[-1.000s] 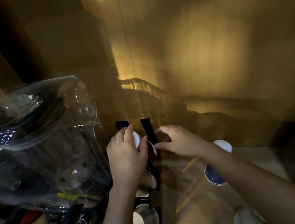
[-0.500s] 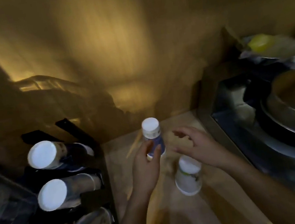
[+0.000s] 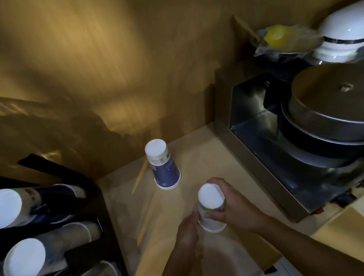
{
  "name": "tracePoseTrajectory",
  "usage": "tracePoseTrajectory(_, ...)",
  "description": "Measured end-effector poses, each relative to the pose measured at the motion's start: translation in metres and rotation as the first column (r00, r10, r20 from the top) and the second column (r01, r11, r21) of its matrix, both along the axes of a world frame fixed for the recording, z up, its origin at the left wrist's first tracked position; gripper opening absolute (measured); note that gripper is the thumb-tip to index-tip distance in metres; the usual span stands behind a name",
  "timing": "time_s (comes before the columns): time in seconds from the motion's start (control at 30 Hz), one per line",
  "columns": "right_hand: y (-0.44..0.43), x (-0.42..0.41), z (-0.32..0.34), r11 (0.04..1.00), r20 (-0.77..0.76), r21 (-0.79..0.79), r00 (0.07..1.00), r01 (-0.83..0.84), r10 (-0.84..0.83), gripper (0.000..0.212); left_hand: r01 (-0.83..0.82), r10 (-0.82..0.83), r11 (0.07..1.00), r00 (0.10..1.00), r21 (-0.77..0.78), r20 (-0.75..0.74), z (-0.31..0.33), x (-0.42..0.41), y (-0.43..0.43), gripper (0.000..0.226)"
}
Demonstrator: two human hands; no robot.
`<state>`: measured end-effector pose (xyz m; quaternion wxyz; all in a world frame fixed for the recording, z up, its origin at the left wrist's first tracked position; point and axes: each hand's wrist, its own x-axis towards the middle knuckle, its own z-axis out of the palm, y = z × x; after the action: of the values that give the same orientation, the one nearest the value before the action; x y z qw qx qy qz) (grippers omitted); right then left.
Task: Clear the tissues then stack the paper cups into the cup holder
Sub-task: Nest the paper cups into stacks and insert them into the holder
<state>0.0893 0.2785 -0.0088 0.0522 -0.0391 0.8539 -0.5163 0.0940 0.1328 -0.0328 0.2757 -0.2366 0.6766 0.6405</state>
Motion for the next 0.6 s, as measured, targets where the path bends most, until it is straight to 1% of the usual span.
tracePoseTrajectory(0.07, -0.003, 0.000, 0.000, 1.000, -0.014, -0.012, 1.000, -0.008, 0.008, 0.069, -0.109, 0.101, 0.987, 0.992, 0.117, 0.070, -0.003, 0.005, -0.002, 0.034)
tracePoseTrajectory(0.1, -0.004, 0.000, 0.001, 1.000, -0.022, -0.020, 1.000, -0.001, 0.001, 0.069, -0.132, 0.118, 0.978, 0.989, 0.159, 0.094, -0.002, 0.007, -0.004, 0.038)
tracePoseTrajectory(0.2, -0.007, -0.001, 0.005, 0.999, -0.037, -0.051, 0.999, 0.016, -0.018, 0.067, -0.138, 0.101, 0.960, 0.982, 0.245, 0.157, 0.003, 0.010, -0.014, 0.047)
tracePoseTrajectory(0.3, -0.015, -0.007, 0.014, 0.998, -0.076, -0.058, 0.997, -0.026, 0.022, 0.066, -0.225, 0.164, 0.921, 0.965, 0.319, 0.206, 0.009, 0.007, -0.025, 0.046)
tracePoseTrajectory(0.37, -0.022, -0.015, 0.024, 0.997, -0.109, -0.057, 0.993, -0.055, 0.049, 0.065, -0.265, 0.223, 0.914, 0.961, 0.307, 0.166, 0.016, 0.005, -0.033, 0.040)
tracePoseTrajectory(0.47, -0.037, -0.028, 0.044, 0.992, -0.144, -0.046, 0.984, -0.116, 0.108, 0.065, -0.314, 0.303, 0.918, 0.949, 0.243, 0.082, 0.032, 0.002, -0.048, 0.028)
tracePoseTrajectory(0.6, -0.063, -0.040, 0.073, 0.977, -0.248, -0.031, 0.949, -0.210, 0.196, 0.070, -0.335, 0.346, 0.923, 0.938, 0.189, -0.026, 0.062, 0.001, -0.071, 0.028)
